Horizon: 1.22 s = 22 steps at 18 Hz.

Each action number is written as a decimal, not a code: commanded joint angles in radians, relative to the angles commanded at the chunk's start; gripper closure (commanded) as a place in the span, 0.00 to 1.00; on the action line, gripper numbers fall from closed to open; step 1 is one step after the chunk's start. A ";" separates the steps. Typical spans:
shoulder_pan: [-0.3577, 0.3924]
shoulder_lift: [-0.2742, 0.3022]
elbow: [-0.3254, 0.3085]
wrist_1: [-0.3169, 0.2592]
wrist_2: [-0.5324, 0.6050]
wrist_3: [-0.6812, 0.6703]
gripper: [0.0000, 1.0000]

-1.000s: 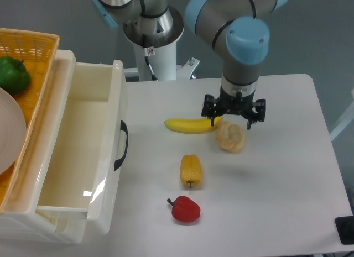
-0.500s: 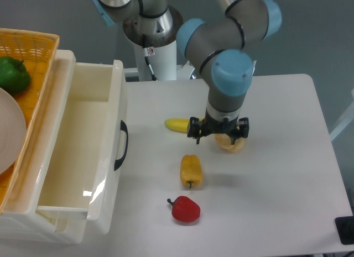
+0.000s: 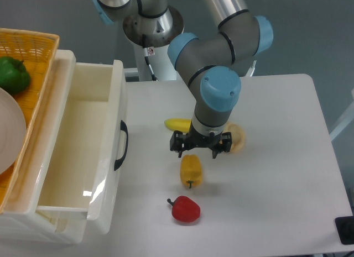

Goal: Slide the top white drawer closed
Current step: 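Move the gripper across the table toward the open drawer's front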

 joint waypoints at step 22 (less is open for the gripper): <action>-0.103 -0.025 0.000 0.002 -0.017 -0.035 0.00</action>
